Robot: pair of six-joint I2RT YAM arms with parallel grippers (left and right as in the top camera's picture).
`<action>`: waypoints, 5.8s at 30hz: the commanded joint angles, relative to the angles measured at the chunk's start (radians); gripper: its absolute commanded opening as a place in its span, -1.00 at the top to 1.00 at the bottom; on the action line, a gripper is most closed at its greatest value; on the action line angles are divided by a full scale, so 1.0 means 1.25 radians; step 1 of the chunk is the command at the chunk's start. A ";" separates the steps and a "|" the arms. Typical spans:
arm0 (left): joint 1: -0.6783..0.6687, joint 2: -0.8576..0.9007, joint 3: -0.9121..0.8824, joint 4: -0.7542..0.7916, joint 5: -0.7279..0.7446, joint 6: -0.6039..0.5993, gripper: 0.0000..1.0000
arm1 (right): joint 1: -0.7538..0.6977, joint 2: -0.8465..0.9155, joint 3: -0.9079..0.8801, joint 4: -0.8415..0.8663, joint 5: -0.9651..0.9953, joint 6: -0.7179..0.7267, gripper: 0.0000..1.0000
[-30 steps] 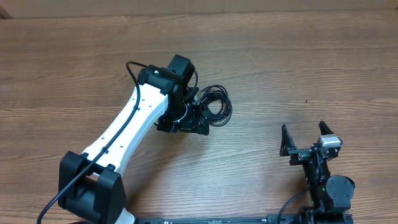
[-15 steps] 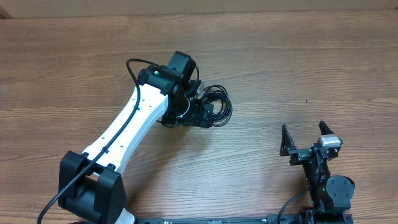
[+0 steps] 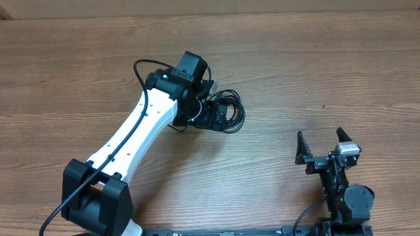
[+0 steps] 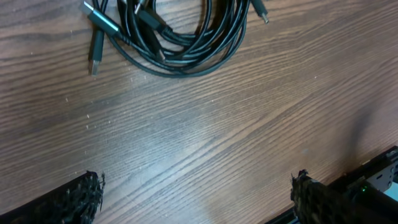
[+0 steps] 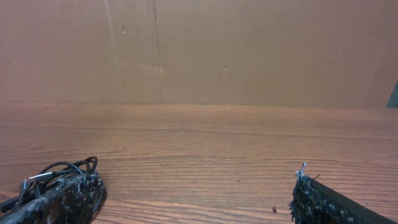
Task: Untangle cables
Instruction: 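Move the left gripper over the cable bundle and lower it, then lower the left gripper onto the cables and close on a loop, then lift the grasped cable loop upward with the left gripper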
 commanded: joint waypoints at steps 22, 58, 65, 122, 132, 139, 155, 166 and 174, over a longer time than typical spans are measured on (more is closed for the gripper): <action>-0.005 0.006 -0.006 0.043 -0.027 -0.005 -0.99 | 0.004 -0.009 -0.008 0.003 0.002 -0.001 -1.00; -0.006 0.012 -0.008 0.141 -0.243 -0.336 -0.99 | 0.004 -0.009 -0.008 0.003 0.002 -0.001 -1.00; -0.005 0.063 -0.009 0.136 -0.243 -0.372 -0.99 | 0.004 -0.009 -0.008 0.003 0.002 -0.001 -1.00; -0.098 0.250 -0.009 0.240 -0.278 -0.562 0.28 | 0.004 -0.009 -0.008 0.003 0.002 -0.001 -1.00; -0.099 0.259 -0.009 0.258 -0.278 -0.562 0.48 | 0.004 -0.009 -0.008 0.003 0.002 -0.001 -1.00; -0.096 0.275 -0.008 0.262 -0.277 -0.561 0.77 | 0.004 -0.009 -0.008 0.003 0.002 -0.001 -1.00; -0.078 0.122 0.013 0.250 -0.237 -0.494 0.92 | 0.004 -0.009 -0.008 0.003 0.002 -0.001 -1.00; -0.078 -0.035 0.013 0.237 -0.236 -0.441 0.91 | 0.004 -0.009 -0.008 0.003 0.002 -0.001 -1.00; -0.077 -0.076 0.013 0.192 -0.287 -0.438 0.92 | 0.004 -0.009 -0.008 0.003 0.002 -0.001 -1.00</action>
